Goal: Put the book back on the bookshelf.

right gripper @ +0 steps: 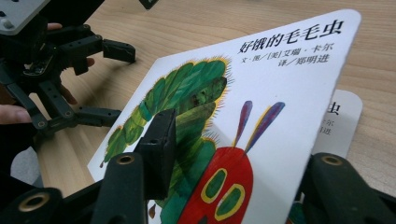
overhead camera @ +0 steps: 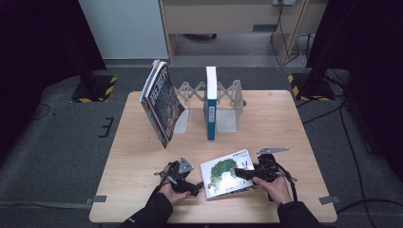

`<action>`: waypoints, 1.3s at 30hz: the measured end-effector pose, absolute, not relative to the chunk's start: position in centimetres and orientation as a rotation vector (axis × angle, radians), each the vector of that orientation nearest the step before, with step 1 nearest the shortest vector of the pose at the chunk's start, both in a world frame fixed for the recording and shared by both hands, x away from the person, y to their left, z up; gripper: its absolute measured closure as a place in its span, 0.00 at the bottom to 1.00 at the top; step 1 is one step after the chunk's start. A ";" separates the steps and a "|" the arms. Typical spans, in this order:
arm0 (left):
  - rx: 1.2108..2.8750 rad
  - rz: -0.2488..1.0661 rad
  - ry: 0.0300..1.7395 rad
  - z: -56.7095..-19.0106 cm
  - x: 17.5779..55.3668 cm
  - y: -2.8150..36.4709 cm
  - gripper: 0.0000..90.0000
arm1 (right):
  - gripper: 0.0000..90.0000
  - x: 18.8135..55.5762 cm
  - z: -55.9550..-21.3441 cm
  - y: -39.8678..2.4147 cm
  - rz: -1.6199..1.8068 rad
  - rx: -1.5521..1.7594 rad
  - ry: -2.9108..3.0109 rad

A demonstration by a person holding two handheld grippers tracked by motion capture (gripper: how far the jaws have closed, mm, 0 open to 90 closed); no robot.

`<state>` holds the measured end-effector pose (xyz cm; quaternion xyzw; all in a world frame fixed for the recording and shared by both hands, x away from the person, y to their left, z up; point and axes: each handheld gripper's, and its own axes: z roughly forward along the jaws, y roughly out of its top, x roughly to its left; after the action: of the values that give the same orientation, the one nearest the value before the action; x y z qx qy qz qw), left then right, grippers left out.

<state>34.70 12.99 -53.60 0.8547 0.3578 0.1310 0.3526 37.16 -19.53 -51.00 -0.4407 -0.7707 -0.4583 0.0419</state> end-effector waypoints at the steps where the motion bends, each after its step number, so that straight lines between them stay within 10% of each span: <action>1: 2.209 0.329 0.933 -53.5 34.8 13.1 0.00 | 0.58 37.2 -51.0 -19.6 -1.408 -1.341 -2.358; 11: 2.113 0.177 0.974 -52.5 34.7 13.3 0.15 | 0.71 37.1 -50.4 -19.8 -1.444 -1.299 -2.306; 39: 2.037 0.005 0.901 -52.9 34.4 11.1 0.12 | 0.89 36.5 -48.6 -20.2 -1.636 -1.167 -2.233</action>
<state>34.37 11.08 -52.91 0.8206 0.3631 0.0022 0.4413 36.47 -20.20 -48.57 -0.3875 -0.7417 -0.5432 0.0688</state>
